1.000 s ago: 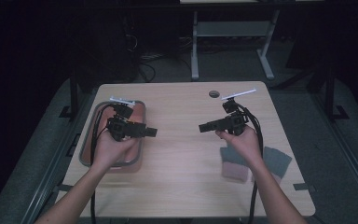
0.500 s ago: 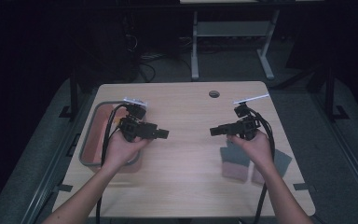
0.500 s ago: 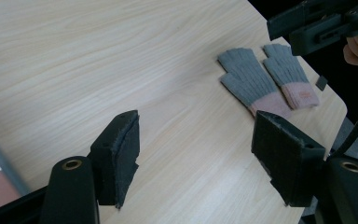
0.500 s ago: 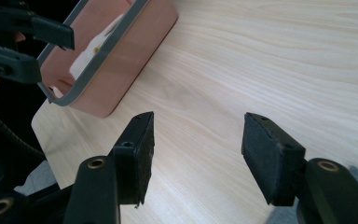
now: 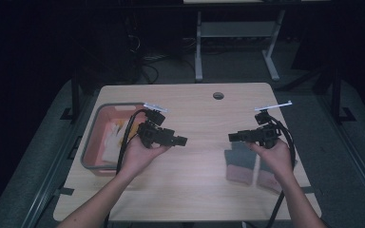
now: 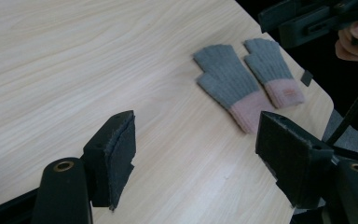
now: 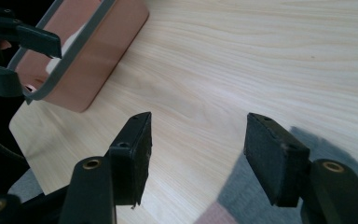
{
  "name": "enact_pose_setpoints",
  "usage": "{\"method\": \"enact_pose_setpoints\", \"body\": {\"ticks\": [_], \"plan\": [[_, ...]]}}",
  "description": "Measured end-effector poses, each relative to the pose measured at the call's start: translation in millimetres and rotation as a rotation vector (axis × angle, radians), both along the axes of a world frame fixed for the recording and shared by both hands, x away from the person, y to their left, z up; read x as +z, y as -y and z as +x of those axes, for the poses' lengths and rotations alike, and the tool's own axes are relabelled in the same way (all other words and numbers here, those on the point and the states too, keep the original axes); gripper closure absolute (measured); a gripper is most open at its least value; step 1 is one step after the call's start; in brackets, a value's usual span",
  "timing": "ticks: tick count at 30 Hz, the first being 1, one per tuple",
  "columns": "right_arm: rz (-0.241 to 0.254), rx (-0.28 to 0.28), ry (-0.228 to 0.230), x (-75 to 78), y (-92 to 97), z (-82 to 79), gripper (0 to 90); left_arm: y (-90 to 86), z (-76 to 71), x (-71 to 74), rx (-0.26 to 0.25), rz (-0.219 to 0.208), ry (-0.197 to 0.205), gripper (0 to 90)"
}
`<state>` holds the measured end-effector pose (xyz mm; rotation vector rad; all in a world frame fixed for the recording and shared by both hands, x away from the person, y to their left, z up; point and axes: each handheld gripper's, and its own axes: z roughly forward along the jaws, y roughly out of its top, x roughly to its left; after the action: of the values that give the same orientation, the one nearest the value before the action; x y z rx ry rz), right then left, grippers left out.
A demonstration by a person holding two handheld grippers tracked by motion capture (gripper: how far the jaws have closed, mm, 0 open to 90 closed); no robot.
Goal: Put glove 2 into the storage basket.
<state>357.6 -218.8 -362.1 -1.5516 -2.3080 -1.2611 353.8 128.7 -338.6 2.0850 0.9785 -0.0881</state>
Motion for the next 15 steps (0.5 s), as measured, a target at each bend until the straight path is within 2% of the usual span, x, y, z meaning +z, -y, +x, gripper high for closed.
{"method": "enact_pose_setpoints", "body": {"ticks": [11,15], "plan": [[-0.054,-0.035,0.008,-6.3,23.7,-6.8,40.1,18.4,-1.6,-7.8,-0.039,-0.021,-0.008,27.1],[-0.063,-0.054,0.015,-10.0,31.7,-10.7,39.4,24.1,-3.5,-11.1,-0.051,-0.014,-0.012,26.0]]}}
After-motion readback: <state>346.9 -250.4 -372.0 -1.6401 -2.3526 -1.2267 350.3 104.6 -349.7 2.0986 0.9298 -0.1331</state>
